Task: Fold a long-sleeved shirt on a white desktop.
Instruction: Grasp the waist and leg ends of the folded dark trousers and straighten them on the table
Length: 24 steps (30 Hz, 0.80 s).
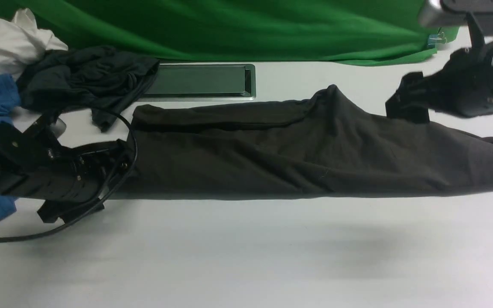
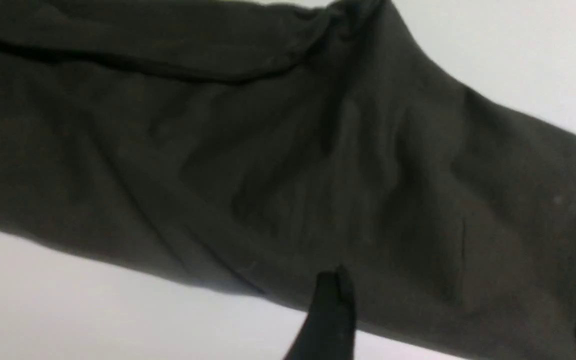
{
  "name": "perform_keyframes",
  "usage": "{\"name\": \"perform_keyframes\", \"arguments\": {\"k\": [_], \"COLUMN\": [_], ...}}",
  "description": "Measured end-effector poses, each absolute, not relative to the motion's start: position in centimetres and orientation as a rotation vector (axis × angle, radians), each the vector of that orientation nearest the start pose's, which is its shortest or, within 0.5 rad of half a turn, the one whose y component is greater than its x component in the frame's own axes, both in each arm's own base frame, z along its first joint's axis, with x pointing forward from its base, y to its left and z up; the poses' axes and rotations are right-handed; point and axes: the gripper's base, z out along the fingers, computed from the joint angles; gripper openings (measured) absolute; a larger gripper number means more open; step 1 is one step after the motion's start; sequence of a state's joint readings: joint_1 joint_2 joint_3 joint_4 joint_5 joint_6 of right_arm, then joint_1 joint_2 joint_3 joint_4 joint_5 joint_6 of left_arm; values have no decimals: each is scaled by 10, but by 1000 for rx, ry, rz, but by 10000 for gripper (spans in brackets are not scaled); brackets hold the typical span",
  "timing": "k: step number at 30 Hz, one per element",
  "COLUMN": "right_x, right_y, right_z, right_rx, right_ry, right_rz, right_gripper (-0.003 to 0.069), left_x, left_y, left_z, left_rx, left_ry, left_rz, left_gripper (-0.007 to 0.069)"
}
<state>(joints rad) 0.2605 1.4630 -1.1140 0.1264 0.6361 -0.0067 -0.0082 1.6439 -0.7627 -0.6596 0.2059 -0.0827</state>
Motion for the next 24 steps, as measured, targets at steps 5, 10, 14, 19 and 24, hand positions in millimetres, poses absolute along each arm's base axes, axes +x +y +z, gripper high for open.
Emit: {"name": "perform_keyframes", "arguments": {"k": [5, 10, 14, 19, 24], "right_x": [300, 301, 301, 300, 297], "right_y": [87, 87, 87, 87, 86], "right_z": [290, 290, 290, 290, 289], "right_rx": [-238, -261, -265, -267, -276], "right_ry": [2456, 2443, 2443, 2455, 2489], "right_rz": [243, 235, 234, 233, 232], "right_gripper": [595, 595, 595, 552, 269], "left_x": [314, 327, 328, 327, 324], "left_y": [-11, -10, -10, -12, -10], "left_z": [153, 150, 149, 146, 148], "left_rx": [-873, -815, -769, -724, -643], "left_ry": [2410, 2405, 2419, 2461, 2506], "left_rz": [-412, -383, -366, -366, -366], "left_gripper": [694, 662, 524, 182, 123]}}
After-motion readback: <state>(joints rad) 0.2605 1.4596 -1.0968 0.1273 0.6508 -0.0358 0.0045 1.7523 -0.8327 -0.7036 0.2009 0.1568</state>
